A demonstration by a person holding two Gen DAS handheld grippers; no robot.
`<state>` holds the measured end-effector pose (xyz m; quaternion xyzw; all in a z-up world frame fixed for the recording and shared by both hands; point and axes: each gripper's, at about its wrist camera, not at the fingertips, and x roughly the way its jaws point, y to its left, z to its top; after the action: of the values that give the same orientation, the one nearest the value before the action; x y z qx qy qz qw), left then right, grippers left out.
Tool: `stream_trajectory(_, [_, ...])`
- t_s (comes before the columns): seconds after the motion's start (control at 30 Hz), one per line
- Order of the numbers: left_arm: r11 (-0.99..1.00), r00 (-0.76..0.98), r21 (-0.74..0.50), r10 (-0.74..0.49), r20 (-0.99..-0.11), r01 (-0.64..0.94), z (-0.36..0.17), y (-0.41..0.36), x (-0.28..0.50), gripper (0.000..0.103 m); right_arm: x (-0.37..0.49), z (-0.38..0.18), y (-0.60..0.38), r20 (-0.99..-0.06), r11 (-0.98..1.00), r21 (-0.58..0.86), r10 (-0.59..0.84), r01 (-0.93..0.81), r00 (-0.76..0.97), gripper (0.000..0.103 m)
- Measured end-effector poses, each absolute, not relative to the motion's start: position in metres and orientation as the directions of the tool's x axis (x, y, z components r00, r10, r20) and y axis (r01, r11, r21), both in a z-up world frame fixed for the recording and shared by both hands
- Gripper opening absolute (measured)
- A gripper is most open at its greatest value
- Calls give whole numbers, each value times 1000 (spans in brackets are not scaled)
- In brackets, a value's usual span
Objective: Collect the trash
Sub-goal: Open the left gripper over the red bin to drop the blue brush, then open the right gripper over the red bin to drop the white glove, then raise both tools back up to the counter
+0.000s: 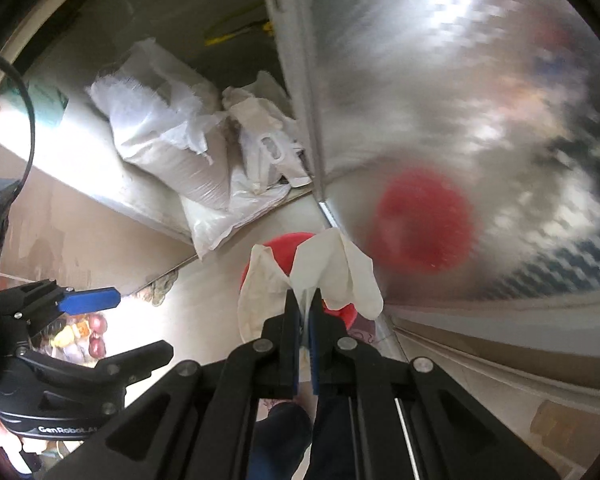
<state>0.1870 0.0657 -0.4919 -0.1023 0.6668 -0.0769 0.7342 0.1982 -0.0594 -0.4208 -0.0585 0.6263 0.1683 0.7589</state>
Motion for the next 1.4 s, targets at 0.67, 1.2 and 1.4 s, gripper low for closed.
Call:
stream_trajectory(0.67, [962,140,-204,-179,-974,-183,-522,110,165,103,198,-477,-17,-987,872,80,137,-483,83,3])
stream_trajectory(1.2, [957,182,-152,-109,-977,-246,-481,131,150,103,188,-445,-14,-989,873,42,105,-487,104,87])
stream_trajectory(1.4, [961,227,-144,-90,-970,-234,-416,128,142,103,177,-381,-15,-982,863,54,136,-503,129,99])
